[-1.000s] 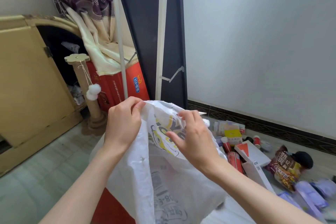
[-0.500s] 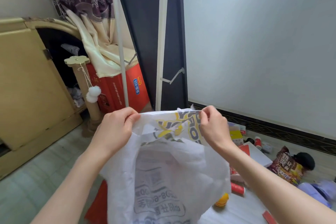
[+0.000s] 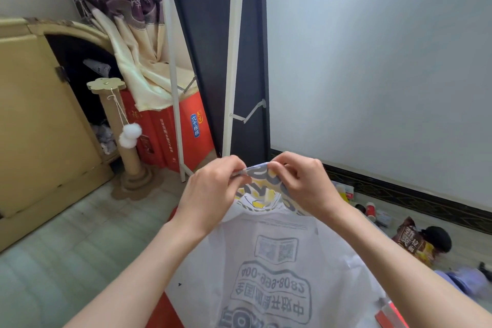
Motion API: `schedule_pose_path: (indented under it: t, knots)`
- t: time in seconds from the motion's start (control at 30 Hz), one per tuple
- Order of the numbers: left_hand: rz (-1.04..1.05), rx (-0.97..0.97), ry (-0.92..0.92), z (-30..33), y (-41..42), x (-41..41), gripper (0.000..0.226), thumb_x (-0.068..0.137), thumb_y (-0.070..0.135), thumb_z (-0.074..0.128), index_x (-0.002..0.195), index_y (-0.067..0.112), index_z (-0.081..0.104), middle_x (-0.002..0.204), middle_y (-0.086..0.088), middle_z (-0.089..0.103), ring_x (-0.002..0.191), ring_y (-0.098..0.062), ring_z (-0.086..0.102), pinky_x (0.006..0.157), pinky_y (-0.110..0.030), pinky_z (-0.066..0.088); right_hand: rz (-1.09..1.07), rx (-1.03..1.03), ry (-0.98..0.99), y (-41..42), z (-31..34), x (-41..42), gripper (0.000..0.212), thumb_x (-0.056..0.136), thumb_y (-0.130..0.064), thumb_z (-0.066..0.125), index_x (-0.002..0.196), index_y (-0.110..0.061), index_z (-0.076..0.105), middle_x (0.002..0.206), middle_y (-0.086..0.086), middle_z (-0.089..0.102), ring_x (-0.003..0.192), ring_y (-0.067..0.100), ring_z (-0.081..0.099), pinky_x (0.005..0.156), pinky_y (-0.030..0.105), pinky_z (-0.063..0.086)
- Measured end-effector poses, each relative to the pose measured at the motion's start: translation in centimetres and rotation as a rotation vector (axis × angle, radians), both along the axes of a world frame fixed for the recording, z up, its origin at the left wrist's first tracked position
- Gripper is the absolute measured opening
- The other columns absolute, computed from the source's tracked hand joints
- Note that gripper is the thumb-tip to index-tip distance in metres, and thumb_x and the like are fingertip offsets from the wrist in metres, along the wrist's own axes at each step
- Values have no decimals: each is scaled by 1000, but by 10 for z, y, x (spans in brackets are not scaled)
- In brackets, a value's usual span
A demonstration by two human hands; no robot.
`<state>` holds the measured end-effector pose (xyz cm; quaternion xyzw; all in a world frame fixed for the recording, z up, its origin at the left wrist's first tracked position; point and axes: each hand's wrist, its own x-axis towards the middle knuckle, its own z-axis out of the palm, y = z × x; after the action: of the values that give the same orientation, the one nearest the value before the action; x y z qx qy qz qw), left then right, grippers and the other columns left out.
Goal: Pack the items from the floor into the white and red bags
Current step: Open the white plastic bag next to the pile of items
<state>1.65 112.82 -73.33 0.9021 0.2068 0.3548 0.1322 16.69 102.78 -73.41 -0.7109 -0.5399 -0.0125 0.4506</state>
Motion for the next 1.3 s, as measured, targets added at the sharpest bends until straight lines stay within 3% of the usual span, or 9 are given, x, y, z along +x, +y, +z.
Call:
schedule_pose_path:
  t: [0.13, 0.3, 0.4, 0.47, 0.6, 0.77, 0.93, 1.1, 1.3]
  knots:
    - [89, -55, -24, -1, 2, 0, 12, 88, 20, 58, 83, 15, 68, 75, -1, 67, 71, -21, 61, 63, -36, 49, -148, 72, -336, -1, -5, 9, 19, 79, -27, 61, 85, -9, 64, 73, 0, 66, 69, 25, 60, 63, 32, 45]
    - [226, -178, -61, -1, 13, -7, 18, 92, 19, 53, 89, 13, 70, 79, -6, 71, 77, -28, 64, 70, -42, 51, -207, 72, -512, -6, -15, -3, 45, 79, -54, 50, 95, -14, 60, 91, 3, 62, 83, 22, 55, 68, 34, 43]
    - [272, -177, -126, 6, 16, -14, 15, 92, 19, 51, 89, 14, 65, 75, -6, 69, 72, -26, 63, 66, -43, 51, -170, -74, -545, -3, -27, -13, 62, 66, -55, 69, 110, -17, 48, 103, 6, 58, 88, 24, 55, 69, 35, 43]
    - [295, -164, -136, 10, 16, -19, 15, 94, 20, 49, 87, 14, 60, 73, -7, 67, 71, -29, 61, 64, -45, 49, -187, -93, -535, 2, -35, -19, 62, 60, -30, 82, 108, -18, 44, 99, 6, 59, 84, 28, 57, 66, 33, 42]
    - [357, -115, 9, 14, 18, -33, 25, 97, 27, 38, 89, 15, 57, 74, -3, 63, 75, -33, 59, 61, -37, 42, -157, 69, -378, 1, -26, -15, 35, 64, 5, 68, 92, -10, 54, 79, 7, 62, 69, 30, 58, 63, 35, 43]
    - [420, -86, 215, 4, 34, -44, 36, 97, 33, 36, 92, 10, 63, 96, -6, 61, 91, -31, 57, 72, -38, 40, -8, -4, -304, -7, -14, 14, 9, 79, -7, 63, 82, -7, 72, 91, 9, 62, 82, 26, 57, 68, 25, 42]
    - [38, 4, 114, -3, 12, -27, 51, 83, 57, 43, 114, 19, 57, 103, 4, 61, 87, -13, 58, 76, -34, 44, 24, -103, 150, -7, -5, 10, 18, 85, -8, 61, 79, -25, 65, 72, -19, 65, 72, -1, 60, 71, 14, 43]
    - [36, 136, 0, -8, 4, -7, 24, 83, 37, 51, 79, 18, 65, 69, 7, 64, 64, -11, 54, 55, -30, 47, 114, -238, 172, -5, 1, 7, 15, 91, -12, 54, 85, -15, 68, 75, -7, 62, 75, 11, 56, 68, 20, 40]
    - [132, 65, -9, -14, 3, 0, 16, 90, 21, 50, 82, 15, 62, 71, 1, 65, 64, -23, 59, 51, -30, 40, -261, -170, -17, -2, -1, 1, 15, 87, -30, 58, 81, -16, 59, 81, -3, 57, 83, 21, 56, 71, 31, 40]
